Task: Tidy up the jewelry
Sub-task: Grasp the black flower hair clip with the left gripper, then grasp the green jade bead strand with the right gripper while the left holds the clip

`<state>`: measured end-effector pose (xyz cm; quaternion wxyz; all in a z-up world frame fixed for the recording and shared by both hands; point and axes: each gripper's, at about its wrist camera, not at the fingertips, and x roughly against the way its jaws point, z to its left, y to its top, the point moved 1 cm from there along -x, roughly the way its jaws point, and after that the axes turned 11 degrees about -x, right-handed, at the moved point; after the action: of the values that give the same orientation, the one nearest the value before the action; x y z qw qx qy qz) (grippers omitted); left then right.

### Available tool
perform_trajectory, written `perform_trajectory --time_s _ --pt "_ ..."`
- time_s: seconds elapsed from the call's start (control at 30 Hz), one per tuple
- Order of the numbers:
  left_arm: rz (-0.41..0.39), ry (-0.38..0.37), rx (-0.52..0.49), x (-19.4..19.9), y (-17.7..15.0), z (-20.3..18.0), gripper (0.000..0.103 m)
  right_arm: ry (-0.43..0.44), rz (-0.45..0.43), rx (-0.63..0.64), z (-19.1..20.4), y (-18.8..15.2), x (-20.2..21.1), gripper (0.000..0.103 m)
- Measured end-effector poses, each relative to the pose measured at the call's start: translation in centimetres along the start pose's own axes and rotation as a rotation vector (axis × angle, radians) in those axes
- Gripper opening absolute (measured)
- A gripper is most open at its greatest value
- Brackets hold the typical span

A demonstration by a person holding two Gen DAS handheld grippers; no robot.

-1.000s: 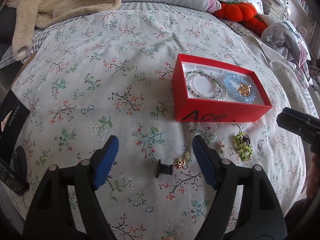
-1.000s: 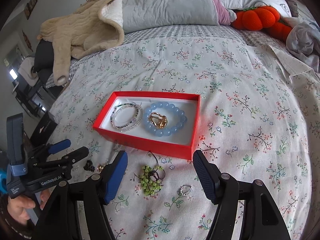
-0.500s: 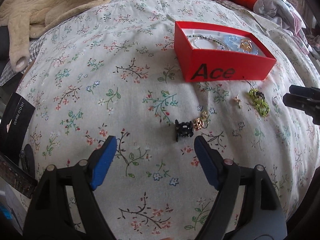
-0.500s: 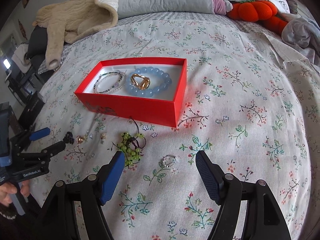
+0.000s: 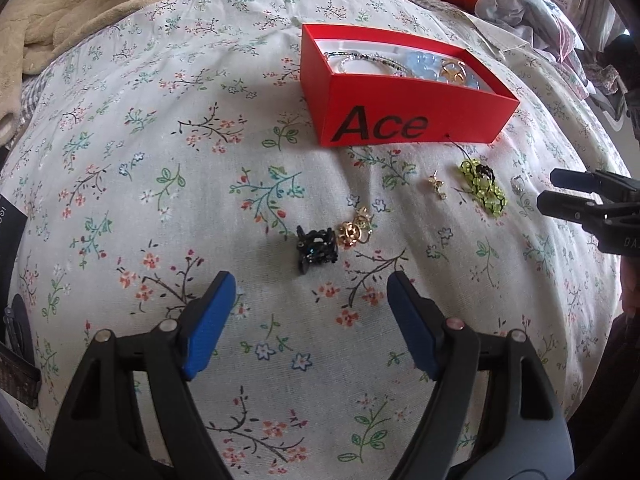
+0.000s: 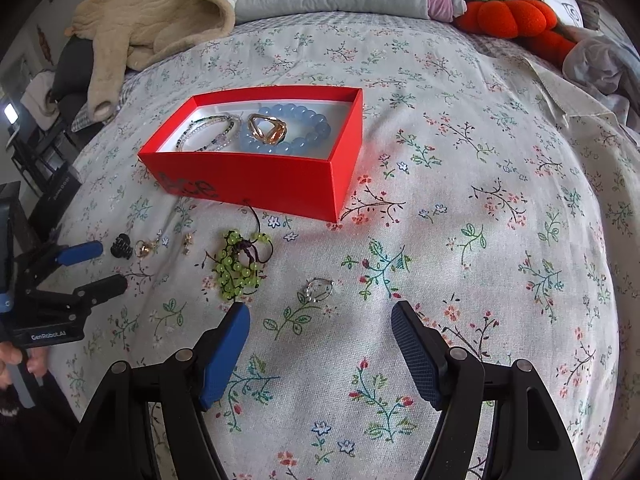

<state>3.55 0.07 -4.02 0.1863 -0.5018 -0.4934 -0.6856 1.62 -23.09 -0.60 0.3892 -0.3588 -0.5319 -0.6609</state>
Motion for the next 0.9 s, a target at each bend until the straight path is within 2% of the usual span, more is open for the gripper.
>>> perform_trajectory --time_s 0.23,0.37,0.67,0.8,0.87,0.9 --pt "-0.018 0.007 0.017 -0.7 0.7 -0.1 0.047 0.000 0.001 -0.003 -0.2 -0.1 0.1 0.075" --pt "-0.028 0.031 0.019 -0.9 0.9 -0.2 0.023 -0.003 0.008 0.000 -0.1 -0.2 -0.1 0.075" --pt "-0.051 0.019 0.037 0.4 1.0 -0.2 0.023 -0.009 0.008 0.010 0.4 -0.3 -0.4 0.075" --pt "-0.057 0.014 0.042 0.9 1.0 0.0 0.023 -0.031 -0.025 0.016 1.2 0.1 -0.4 0.074" --pt "-0.053 0.013 0.045 0.9 1.0 0.1 0.023 -0.035 -0.034 0.026 1.8 0.4 -0.5 0.067" --pt "-0.052 0.013 0.046 0.9 0.9 0.1 0.023 -0.031 -0.031 0.034 2.1 0.6 -0.6 0.057"
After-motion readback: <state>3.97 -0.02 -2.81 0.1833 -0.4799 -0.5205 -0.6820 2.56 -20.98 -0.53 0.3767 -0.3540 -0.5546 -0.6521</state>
